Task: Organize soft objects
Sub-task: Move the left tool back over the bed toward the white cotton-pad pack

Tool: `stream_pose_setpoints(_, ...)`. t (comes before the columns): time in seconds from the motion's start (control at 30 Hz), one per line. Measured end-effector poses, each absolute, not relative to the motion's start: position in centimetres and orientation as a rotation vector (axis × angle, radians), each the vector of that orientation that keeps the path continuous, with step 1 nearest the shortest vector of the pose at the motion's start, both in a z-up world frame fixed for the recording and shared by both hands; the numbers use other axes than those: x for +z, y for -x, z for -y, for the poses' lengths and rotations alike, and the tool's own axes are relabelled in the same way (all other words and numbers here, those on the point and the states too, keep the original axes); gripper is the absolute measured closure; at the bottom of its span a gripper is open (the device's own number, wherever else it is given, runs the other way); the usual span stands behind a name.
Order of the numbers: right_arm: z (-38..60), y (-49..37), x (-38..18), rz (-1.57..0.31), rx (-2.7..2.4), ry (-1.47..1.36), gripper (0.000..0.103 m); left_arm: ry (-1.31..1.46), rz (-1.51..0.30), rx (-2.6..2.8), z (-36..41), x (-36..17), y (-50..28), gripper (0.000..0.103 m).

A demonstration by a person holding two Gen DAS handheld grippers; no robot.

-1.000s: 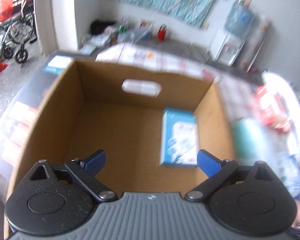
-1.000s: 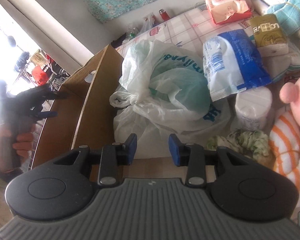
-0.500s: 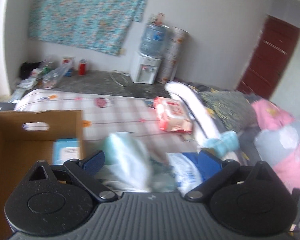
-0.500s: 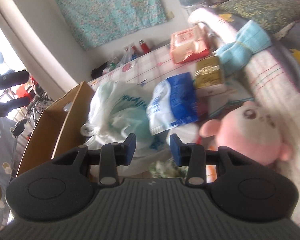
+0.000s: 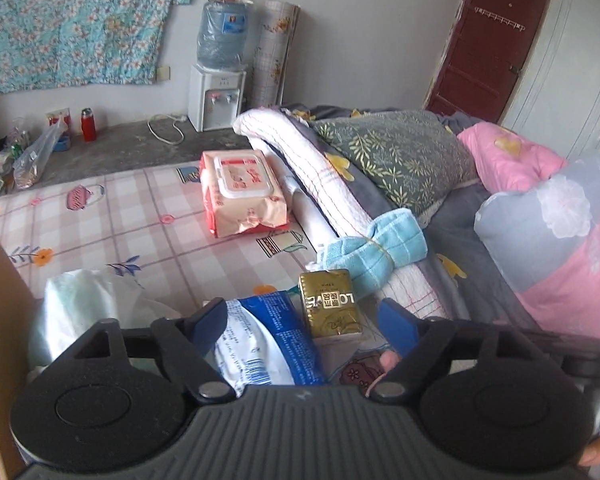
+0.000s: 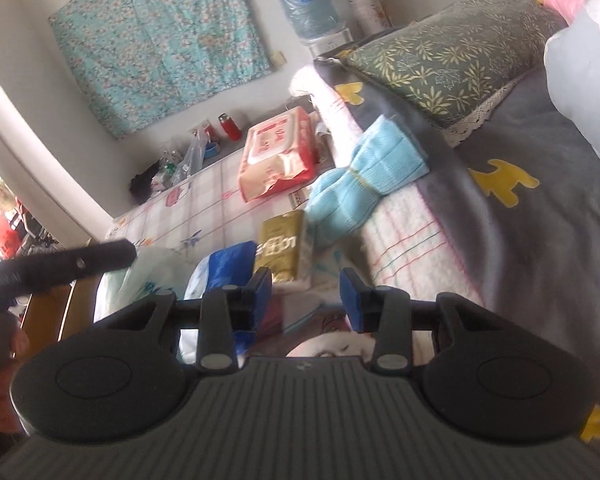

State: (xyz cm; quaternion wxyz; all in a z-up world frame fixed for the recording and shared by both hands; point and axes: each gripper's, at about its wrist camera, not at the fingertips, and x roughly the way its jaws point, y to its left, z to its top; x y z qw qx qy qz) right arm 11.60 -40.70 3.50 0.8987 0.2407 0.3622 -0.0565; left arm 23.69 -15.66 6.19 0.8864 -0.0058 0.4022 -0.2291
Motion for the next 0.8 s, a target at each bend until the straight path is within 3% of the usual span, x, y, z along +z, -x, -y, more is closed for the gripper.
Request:
stream_pose_setpoints(0.27,41.9,-16.5,0.6,-0.851,-0.111,-0.487,0.066,-0.016,-0.936,-0.511,18.0,3.0,-25.9,0.06)
stream_pose_setpoints(0.5,39.7,-20.3,-2.7,-1.025,-0.066,-0.263,0.064,-0.112,-0.987,-0.465,18.9,-0.3,-27.4,0.069)
stream_pose_setpoints(0.7,37.9,-22.4,-3.9,-1.061,-0.006,-0.051,0.042,-0.075,-1.003,-0.433,17.6,-1.0,-28.8,0.069)
stream_pose_setpoints(0.8,37.3,-23.5,-4.2,-1.084,0.01,0.008,0.038,-0.072,-1.003,-0.426,17.4,-1.1,-29.0,0.069)
